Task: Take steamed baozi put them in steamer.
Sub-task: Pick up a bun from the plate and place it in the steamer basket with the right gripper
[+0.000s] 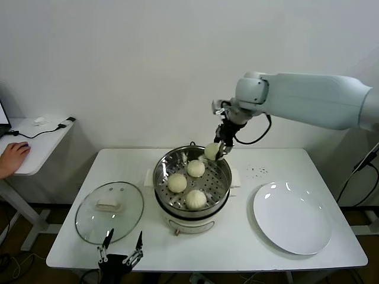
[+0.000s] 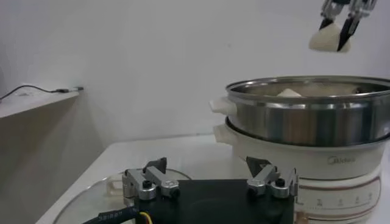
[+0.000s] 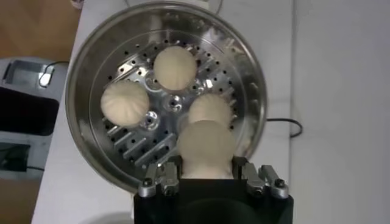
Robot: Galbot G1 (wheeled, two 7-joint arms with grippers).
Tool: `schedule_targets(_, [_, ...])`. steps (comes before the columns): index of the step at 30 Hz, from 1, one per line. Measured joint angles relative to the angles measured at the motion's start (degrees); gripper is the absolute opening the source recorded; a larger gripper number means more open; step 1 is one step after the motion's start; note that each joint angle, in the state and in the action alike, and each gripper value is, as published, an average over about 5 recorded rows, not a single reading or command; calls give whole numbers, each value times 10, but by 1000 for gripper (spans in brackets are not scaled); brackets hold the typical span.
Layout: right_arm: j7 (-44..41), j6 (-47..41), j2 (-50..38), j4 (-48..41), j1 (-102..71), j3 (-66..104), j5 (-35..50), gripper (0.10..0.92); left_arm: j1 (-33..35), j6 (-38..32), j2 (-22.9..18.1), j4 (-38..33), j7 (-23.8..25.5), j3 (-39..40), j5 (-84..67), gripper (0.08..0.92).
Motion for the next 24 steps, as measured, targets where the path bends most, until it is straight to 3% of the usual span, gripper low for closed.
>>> schedule_targets(24, [31,-22,65,-13,-80,-37,-20,558,-17,7,1,17,0,7,-5,823])
